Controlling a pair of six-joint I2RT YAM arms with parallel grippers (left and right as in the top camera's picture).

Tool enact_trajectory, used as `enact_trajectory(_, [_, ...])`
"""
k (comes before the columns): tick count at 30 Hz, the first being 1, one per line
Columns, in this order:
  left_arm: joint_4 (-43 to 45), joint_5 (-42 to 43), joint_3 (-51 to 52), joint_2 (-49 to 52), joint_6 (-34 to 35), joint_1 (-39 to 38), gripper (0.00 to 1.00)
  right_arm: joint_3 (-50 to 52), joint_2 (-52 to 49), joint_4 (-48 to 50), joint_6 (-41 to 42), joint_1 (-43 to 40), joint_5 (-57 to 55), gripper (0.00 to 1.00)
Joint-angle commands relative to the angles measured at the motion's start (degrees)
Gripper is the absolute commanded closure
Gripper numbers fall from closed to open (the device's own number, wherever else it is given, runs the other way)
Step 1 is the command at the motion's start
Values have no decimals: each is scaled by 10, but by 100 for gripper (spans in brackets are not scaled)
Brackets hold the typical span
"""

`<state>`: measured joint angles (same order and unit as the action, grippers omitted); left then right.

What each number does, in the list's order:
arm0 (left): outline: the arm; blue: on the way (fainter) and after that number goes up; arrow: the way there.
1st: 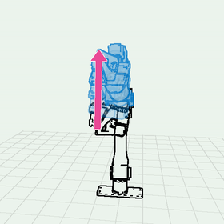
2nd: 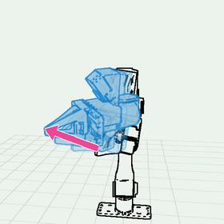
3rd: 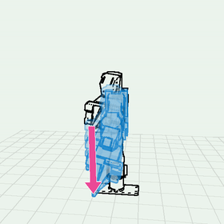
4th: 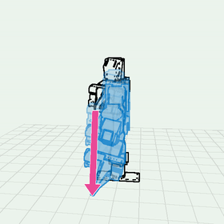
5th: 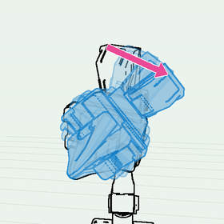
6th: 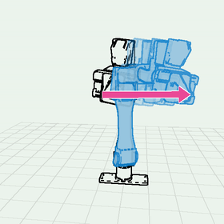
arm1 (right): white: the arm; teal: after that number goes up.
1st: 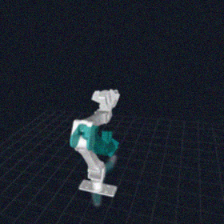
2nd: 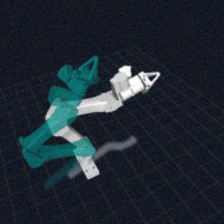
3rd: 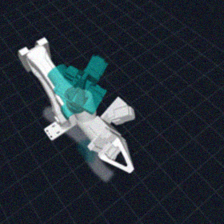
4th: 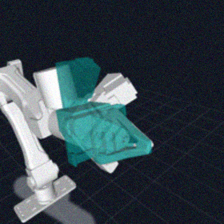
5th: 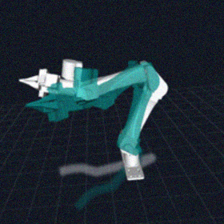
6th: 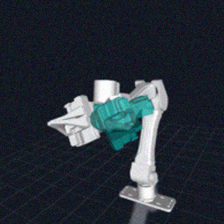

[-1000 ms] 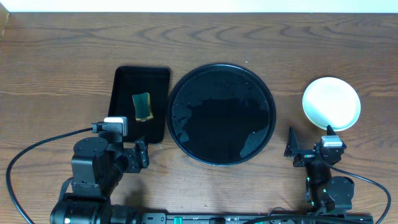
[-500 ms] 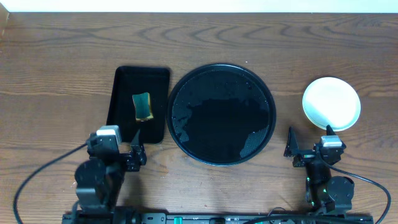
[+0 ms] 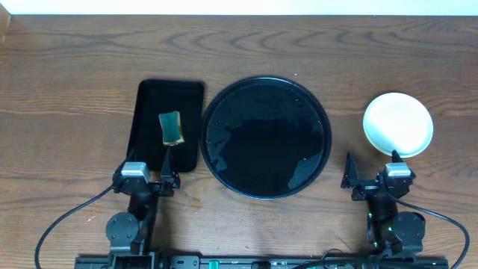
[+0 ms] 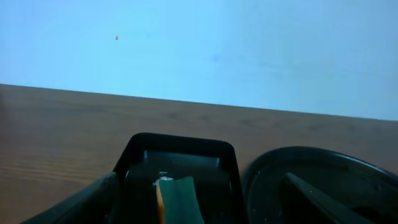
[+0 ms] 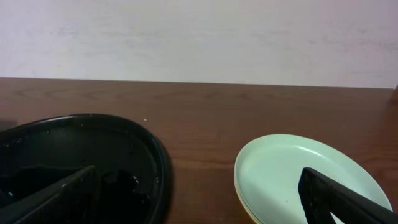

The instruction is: Clean dirty plates on tray and stack at the side

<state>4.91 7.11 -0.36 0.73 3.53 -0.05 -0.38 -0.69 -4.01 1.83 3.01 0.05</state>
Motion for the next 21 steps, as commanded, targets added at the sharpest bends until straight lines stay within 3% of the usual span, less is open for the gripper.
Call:
enact_trajectory(1, [-26,-3,1,-6,-17,3,19,1,3,-2,-10,-9,2,1])
enact_trajectory(4, [-86,-1,1,-6,-17,3,19,1,4,-2,-10,-9,2,1])
enact_trajectory(21, [-83,-1,1,-5,-17,3,19,1,3,-2,-10,-9,2,1])
